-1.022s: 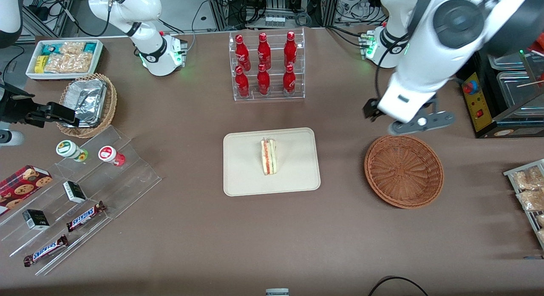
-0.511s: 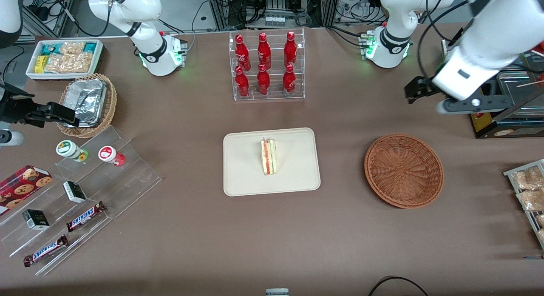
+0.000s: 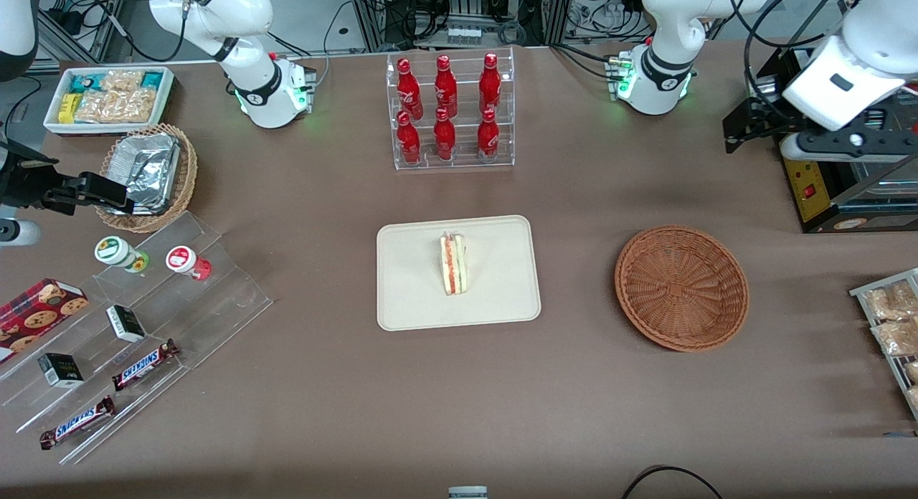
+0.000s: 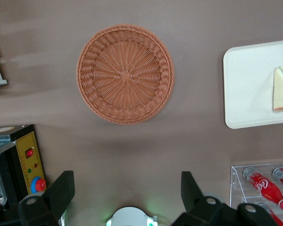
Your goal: Place sandwich from basket to tray
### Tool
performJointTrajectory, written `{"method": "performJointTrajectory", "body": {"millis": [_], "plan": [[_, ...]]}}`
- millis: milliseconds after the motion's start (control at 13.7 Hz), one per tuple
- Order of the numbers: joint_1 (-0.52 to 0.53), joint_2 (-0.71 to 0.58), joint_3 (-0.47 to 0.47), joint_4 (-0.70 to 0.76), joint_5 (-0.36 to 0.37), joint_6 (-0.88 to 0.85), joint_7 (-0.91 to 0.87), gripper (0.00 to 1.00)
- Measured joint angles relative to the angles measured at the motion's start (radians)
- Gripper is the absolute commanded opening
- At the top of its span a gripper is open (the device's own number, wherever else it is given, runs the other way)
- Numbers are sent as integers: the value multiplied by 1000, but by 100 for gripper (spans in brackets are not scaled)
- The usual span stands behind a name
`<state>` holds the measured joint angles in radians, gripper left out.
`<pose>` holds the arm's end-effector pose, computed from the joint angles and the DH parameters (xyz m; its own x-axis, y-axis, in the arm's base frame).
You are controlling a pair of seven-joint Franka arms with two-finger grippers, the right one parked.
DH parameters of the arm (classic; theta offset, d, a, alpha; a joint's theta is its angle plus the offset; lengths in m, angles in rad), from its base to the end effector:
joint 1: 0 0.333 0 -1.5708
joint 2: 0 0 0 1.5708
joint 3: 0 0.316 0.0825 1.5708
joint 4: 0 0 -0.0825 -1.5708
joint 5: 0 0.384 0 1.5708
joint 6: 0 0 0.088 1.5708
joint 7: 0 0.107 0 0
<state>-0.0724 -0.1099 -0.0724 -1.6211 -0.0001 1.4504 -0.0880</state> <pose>0.5015 -0.0755 0.6491 0.9966 -0.0556 -0.0601 -0.0565 -0.9983 -0.0132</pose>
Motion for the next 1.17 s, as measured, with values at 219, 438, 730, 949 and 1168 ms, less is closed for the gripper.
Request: {"method": "performJointTrajectory", "body": {"millis": [219,438,730,949,1168], "plan": [[0,41,24,71,2,1,7,99],[0,79,25,110,17,-13,35,99],[0,87,49,111,28,-16,66,99],[1,87,55,111,29,-17,68,99],[2,87,62,112,29,-28,69,99]]}}
